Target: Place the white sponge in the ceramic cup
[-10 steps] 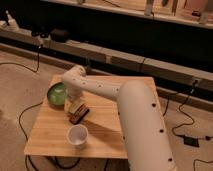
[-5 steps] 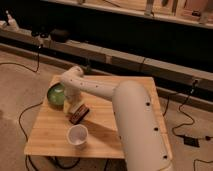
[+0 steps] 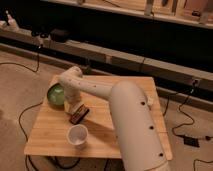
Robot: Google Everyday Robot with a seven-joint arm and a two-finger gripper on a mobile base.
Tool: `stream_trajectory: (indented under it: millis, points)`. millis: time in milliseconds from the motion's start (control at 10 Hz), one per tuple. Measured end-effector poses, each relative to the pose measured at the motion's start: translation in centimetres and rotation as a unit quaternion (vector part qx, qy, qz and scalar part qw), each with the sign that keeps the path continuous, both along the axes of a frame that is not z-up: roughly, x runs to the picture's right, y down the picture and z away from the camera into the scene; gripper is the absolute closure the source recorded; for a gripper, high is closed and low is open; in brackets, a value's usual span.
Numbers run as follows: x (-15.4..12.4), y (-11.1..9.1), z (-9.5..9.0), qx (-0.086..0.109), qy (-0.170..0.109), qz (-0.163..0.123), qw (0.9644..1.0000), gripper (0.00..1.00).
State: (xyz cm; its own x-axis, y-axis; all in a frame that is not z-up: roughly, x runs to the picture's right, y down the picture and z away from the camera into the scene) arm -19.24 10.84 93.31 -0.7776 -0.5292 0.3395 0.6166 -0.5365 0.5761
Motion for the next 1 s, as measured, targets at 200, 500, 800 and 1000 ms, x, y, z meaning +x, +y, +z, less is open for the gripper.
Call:
stream_trajectory:
  millis: [200,500,800,1000]
  points:
    - [-0.5,-1.0,-1.1,-0.002,-0.009,-0.004,1.0,0.41]
    - [-2.5,-4.5,-6.4,0.009,-0.064,-0.049,0.9967,0.41]
    - [-2.9,-5.6,-12.0,0.009,-0.101,-0.118,0.9879,0.41]
    - [-1.7,-4.9,-15.3,0.006,-0.098,-0.133,0.9863,0.41]
